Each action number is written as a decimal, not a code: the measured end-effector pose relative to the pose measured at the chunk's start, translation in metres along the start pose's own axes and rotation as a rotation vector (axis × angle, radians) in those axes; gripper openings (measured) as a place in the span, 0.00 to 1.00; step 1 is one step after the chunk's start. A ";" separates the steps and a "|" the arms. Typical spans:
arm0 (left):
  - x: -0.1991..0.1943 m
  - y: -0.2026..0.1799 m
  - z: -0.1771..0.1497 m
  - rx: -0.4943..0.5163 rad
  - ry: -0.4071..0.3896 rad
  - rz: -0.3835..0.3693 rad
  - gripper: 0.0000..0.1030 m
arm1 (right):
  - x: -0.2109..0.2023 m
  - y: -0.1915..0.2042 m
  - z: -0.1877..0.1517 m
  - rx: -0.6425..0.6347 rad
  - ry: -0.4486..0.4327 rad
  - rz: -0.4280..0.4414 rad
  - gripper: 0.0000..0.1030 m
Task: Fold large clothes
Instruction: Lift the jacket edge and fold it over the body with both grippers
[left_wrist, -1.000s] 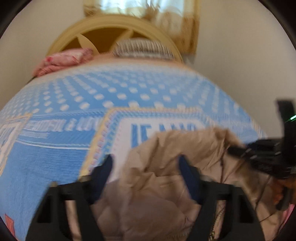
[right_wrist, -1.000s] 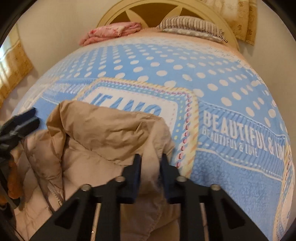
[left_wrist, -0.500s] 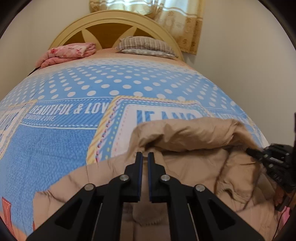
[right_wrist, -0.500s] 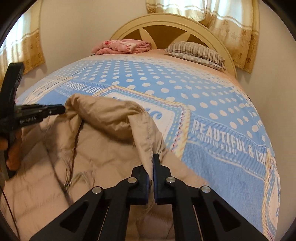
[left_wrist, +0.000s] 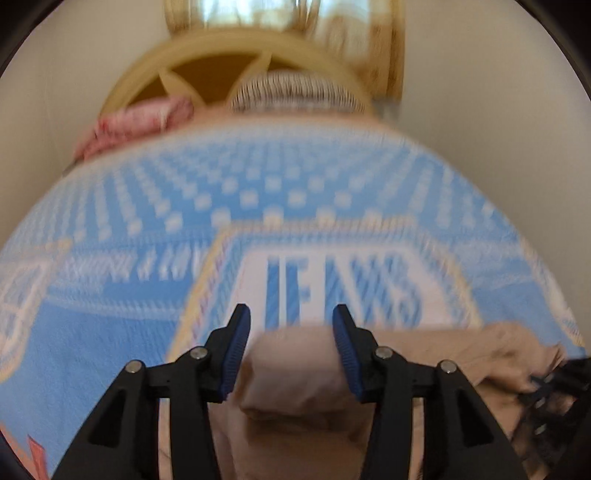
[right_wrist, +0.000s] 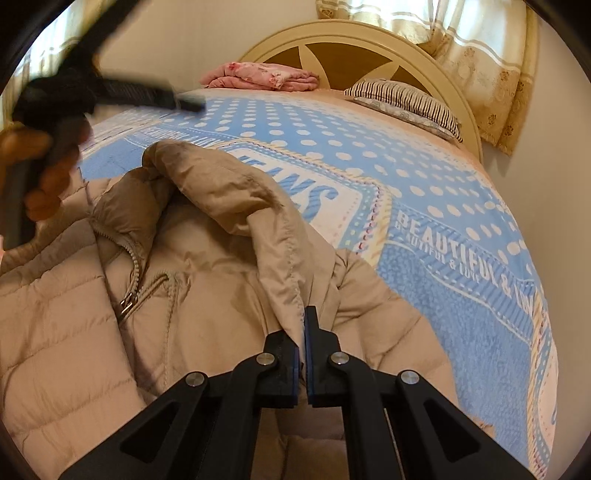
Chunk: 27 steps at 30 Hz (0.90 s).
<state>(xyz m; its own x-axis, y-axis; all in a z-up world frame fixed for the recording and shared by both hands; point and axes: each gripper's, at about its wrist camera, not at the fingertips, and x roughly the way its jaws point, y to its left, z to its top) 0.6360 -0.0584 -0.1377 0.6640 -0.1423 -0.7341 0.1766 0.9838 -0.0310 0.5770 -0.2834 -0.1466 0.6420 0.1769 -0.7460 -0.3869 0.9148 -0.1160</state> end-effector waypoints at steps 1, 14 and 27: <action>0.010 -0.002 -0.010 0.010 0.048 -0.020 0.48 | 0.000 -0.001 0.000 -0.002 0.004 0.005 0.01; 0.013 -0.016 -0.047 0.099 0.031 0.054 0.51 | -0.052 -0.015 0.059 0.331 -0.147 0.072 0.61; -0.029 -0.015 -0.037 0.010 -0.107 -0.019 0.83 | 0.037 0.013 0.038 0.343 0.061 0.056 0.25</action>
<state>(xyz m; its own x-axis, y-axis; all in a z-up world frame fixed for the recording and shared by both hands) 0.5871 -0.0650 -0.1406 0.7343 -0.1728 -0.6565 0.1971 0.9797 -0.0374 0.6210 -0.2515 -0.1505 0.5815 0.2180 -0.7838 -0.1689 0.9748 0.1458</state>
